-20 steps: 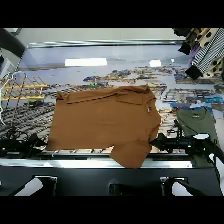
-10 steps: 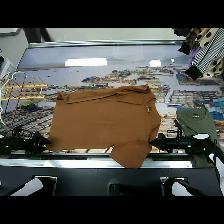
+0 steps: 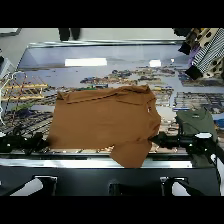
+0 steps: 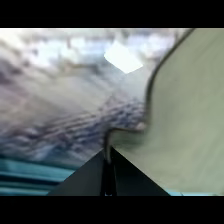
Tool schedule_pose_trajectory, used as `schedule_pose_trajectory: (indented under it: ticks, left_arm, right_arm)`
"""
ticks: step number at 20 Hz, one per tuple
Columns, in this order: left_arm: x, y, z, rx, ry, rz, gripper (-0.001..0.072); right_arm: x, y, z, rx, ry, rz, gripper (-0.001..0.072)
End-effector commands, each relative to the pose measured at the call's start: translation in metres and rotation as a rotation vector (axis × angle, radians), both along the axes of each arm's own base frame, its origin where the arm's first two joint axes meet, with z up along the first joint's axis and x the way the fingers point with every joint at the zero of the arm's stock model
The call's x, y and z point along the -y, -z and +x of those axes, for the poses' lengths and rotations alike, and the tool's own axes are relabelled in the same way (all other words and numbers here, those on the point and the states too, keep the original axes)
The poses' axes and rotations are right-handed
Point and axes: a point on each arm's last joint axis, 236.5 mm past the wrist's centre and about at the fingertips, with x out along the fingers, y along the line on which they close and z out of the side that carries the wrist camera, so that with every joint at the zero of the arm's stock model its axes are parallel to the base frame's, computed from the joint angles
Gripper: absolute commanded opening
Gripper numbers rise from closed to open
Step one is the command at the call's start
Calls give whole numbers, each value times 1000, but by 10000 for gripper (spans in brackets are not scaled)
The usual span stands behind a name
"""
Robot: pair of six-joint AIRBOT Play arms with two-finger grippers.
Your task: Fold the clothes and pants, and hang the long-sleeved shirts on hangers.
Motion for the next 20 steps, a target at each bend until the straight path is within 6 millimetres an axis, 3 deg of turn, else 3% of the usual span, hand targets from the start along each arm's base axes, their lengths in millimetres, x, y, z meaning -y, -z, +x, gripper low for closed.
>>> schedule_pose_trajectory:
  ticks: [1, 3, 6, 8, 10, 13, 15, 18, 20]
  left_arm:
    - [6, -38, 45, 134, 33, 6, 16]
    - [5, -76, 85, 247, 94, 71, 16]
    - [5, -161, 157, 487, 124, 188, 16]
    - [1, -234, 194, 662, 98, 256, 16]
    - [-1, -312, 211, 824, 90, 313, 16]
    - [-1, -422, 198, 1023, 83, 417, 16]
    - [-7, -475, 166, 1074, 31, 512, 16]
    - [-15, -515, 105, 1083, -54, 635, 16]
    - [-19, -525, 63, 1065, -123, 689, 16]
  right_arm:
    - [11, -52, 56, 210, 76, -5, 26]
    - [9, -91, 92, 338, 30, -78, 26]
    - [16, -157, 157, 507, 77, -298, 26]
    - [26, -228, 192, 666, 162, -363, 26]
    - [24, -302, 199, 807, 158, -374, 26]
    - [5, -404, 167, 991, 66, -384, 26]
    - [-4, -468, 124, 1117, 49, -407, 26]
    - [-13, -548, 35, 1299, 88, -439, 26]
    - [-12, -582, -21, 1386, 170, -449, 26]
